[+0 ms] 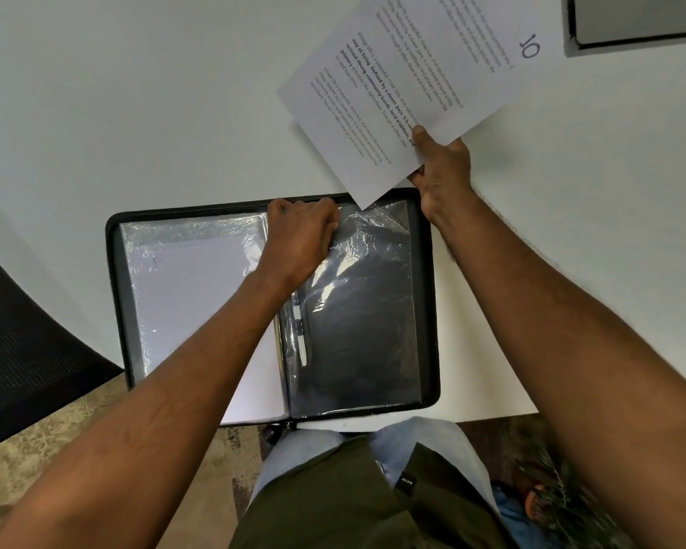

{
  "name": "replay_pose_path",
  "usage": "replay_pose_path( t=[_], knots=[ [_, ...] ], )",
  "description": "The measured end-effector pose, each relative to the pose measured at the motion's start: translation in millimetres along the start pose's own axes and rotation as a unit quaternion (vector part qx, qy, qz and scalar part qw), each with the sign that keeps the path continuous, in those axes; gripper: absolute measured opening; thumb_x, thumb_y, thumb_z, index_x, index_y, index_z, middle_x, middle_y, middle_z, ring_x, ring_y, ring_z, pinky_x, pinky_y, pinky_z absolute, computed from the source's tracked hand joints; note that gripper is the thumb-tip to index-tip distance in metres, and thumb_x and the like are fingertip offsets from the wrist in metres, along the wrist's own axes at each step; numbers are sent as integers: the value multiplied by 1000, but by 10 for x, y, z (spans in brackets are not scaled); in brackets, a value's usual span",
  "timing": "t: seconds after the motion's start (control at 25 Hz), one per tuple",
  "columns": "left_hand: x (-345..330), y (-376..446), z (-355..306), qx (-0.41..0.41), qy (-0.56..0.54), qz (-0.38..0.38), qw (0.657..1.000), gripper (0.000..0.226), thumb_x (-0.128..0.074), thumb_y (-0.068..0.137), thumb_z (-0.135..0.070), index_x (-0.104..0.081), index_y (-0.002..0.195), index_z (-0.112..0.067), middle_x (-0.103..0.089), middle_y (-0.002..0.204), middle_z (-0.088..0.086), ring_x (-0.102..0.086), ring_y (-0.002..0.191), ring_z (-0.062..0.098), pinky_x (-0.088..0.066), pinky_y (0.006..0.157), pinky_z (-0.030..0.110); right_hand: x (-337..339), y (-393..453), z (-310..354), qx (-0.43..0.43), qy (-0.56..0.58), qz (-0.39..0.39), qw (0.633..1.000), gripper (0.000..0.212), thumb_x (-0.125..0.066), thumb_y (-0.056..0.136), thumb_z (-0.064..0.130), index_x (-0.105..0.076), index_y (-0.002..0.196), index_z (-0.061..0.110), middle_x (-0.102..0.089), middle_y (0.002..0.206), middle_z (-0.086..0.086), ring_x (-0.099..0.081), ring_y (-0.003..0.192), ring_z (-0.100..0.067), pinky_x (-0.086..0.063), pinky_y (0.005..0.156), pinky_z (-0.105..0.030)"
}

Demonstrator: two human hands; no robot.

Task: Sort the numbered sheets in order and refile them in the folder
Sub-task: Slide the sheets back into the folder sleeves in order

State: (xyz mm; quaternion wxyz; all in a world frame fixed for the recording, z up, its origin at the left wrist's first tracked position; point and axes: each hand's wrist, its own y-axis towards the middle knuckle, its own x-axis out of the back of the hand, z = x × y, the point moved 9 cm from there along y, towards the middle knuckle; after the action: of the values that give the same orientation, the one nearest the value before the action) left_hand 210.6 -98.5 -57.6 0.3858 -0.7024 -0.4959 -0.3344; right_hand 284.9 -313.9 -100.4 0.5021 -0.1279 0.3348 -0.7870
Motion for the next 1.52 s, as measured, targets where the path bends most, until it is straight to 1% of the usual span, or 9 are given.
replay_pose_path(
  t=[0.16, 0.36, 0.64, 0.76, 0.96, 1.12, 1.28, 1.4, 1.52],
  knots=[
    [19, 15, 22, 8, -20, 1, 1000, 16, -47, 105, -23, -54, 92, -28, -62, 84, -11, -57, 84, 12, -21, 94, 32, -43, 21, -65, 6, -50, 38, 998, 27, -72, 95, 8, -65, 121, 11, -75, 112, -7, -74, 96, -20, -63, 85, -46],
    [69, 54, 13, 1, -14, -6, 1000, 14, -49, 105, -27, -60, 96, -26, -64, 91, -9, -53, 92, 14, -22, 93, 35, -63, 58, -56, -4, -97, 119, 988, 30, -71, 95, 11, -65, 124, 12, -75, 117, -7, -74, 105, -23, -61, 90, -47],
    [65, 104, 64, 17, 4, -11, 1000, 12, -56, 101, -26, -67, 97, -28, -67, 95, -8, -56, 97, 17, -22, 90, 38, -178, 47, 104, 61, -246, 191, 948, 34, -71, 96, 14, -63, 128, 12, -73, 119, -3, -74, 102, -14, -60, 81, -29],
    [61, 141, 83, 34, -11, -14, 999, 11, -57, 100, -29, -68, 97, -29, -65, 94, -9, -55, 97, 16, -22, 89, 39, -219, 53, 94, 62, -284, 217, 932, 35, -71, 96, 15, -63, 130, 10, -73, 116, -1, -74, 99, -12, -59, 80, -26],
    [4, 171, 157, 47, -66, 2, 997, 10, -59, 100, -33, -68, 95, -33, -65, 93, -12, -56, 96, 14, -23, 87, 38, -226, 50, 94, 44, -318, 241, 916, 37, -69, 97, 15, -60, 133, 9, -72, 108, 4, -74, 87, -4, -59, 66, -23],
    [34, 169, 274, 55, -78, 13, 995, 7, -60, 98, -36, -66, 94, -35, -66, 91, -13, -57, 96, 13, -23, 85, 39, -231, 50, 117, 42, -330, 257, 907, 35, -68, 98, 17, -60, 132, 15, -72, 109, 6, -75, 89, -6, -62, 67, -27],
    [145, 132, 468, 56, -28, 15, 998, 10, -59, 99, -36, -68, 96, -34, -69, 98, -13, -55, 106, 17, -21, 88, 41, -253, 40, 152, 44, -335, 272, 901, 31, -68, 98, 19, -60, 128, 20, -72, 108, 8, -75, 90, -7, -61, 66, -26],
    [200, 105, 605, 48, 22, 32, 998, 15, -55, 102, -34, -69, 97, -31, -69, 103, -10, -51, 114, 23, -21, 98, 49, -257, 54, 155, 42, -340, 280, 897, 35, -70, 97, 20, -60, 130, 18, -73, 110, 8, -75, 94, -9, -62, 67, -29],
    [218, 88, 700, 52, 63, 46, 996, 25, -44, 104, -34, -66, 95, -27, -61, 98, -5, -50, 112, 27, -23, 100, 53, -267, 68, 147, 41, -348, 285, 892, 40, -70, 97, 22, -60, 135, 15, -73, 113, 6, -75, 96, -12, -63, 70, -31]
  ],
)
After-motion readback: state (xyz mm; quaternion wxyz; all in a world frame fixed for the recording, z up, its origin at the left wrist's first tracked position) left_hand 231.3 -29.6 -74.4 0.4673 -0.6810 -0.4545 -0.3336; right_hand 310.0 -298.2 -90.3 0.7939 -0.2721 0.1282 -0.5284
